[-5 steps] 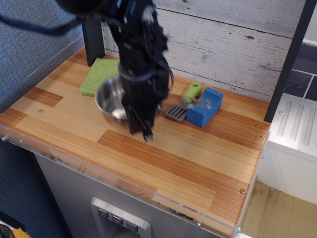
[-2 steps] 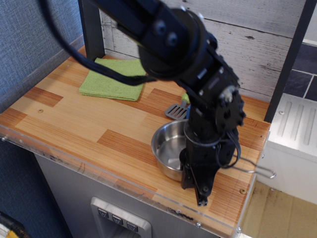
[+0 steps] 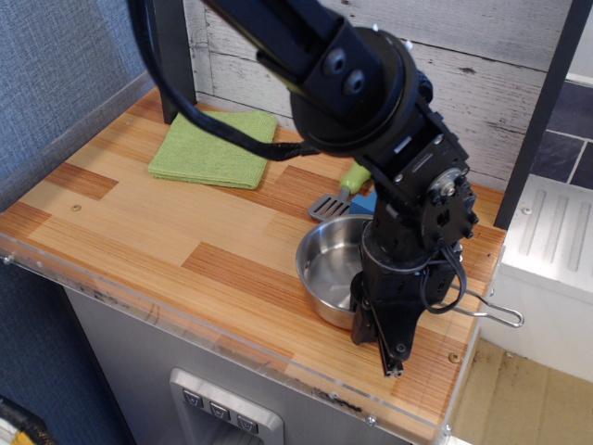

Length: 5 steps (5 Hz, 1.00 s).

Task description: Move silver pot to lower right corner of the table.

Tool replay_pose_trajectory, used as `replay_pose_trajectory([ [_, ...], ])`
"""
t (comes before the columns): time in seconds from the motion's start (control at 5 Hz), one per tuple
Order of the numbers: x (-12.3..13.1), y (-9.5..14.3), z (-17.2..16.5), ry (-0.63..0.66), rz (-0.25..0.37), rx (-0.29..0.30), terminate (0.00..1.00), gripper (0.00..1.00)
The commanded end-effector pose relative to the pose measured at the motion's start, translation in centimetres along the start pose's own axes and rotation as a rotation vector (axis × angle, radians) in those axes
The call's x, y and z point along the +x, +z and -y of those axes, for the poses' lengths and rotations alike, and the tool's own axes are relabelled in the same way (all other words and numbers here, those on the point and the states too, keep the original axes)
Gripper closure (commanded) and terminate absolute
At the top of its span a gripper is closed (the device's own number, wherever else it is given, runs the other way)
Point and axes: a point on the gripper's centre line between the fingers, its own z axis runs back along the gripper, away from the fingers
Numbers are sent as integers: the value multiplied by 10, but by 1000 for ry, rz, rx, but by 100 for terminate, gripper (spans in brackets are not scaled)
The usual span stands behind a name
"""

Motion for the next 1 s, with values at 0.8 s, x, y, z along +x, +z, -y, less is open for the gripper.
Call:
replay_pose_trajectory([
  [0.8, -12, 74, -18, 75, 71, 58, 0, 0],
])
